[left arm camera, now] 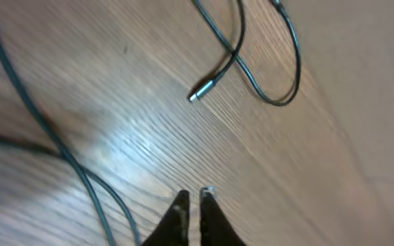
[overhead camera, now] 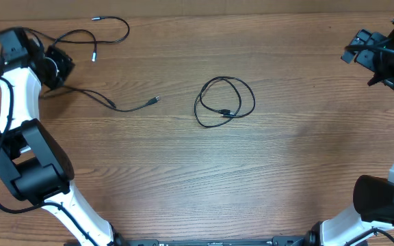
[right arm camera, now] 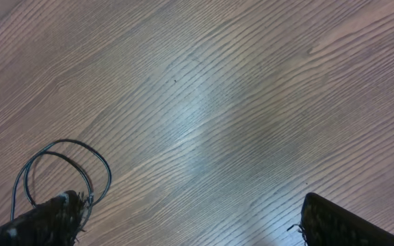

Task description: Untangle cables

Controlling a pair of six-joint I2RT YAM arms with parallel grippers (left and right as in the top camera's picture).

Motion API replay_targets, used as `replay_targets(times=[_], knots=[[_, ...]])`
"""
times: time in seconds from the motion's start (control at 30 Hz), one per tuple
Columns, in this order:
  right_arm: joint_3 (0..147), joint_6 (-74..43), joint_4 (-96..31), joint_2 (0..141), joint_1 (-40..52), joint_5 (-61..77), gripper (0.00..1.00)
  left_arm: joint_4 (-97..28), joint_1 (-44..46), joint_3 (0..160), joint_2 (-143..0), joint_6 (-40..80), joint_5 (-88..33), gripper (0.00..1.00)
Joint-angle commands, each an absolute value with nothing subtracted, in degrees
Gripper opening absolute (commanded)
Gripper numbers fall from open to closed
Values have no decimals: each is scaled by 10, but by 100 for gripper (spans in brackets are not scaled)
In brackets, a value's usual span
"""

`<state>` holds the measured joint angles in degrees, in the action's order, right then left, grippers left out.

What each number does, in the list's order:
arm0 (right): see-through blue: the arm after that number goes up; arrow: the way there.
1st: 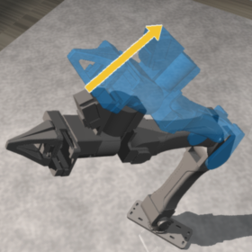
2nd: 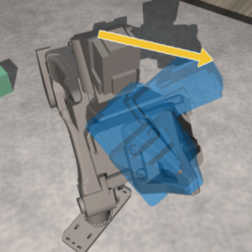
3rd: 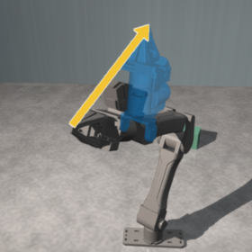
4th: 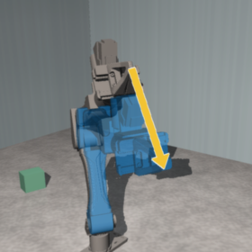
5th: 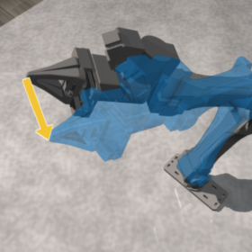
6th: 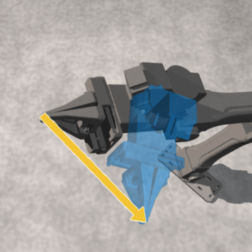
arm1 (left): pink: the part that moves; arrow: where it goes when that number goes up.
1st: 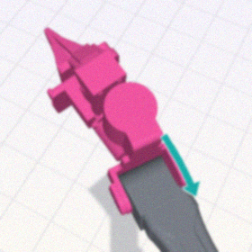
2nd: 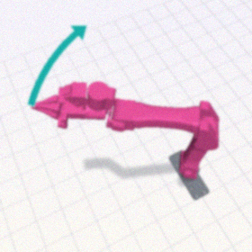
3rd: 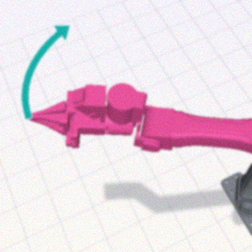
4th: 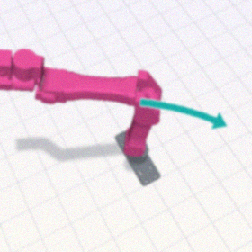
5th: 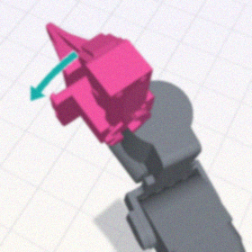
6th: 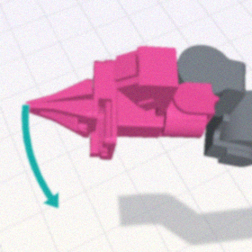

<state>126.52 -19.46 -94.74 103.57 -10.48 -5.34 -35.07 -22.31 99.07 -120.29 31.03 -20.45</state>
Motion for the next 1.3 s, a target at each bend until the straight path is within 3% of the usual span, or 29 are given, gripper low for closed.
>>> replay_targets(times=[0.0, 0.17, 0.67, 1.27], knots=[[1262, -194, -946, 1030, -106, -57, 100, -358, -205, 992, -1214, 197, -95, 9], [1262, -195, -946, 1030, -106, -57, 100, -345, -204, 991, -1245, 170, -34, 4], [1262, -194, -946, 1030, -106, -57, 100, -256, -219, 991, -1317, 134, -18, 4], [1262, -194, -946, 1030, -106, -57, 100, -273, -264, 991, -1338, 107, 19, 4]])
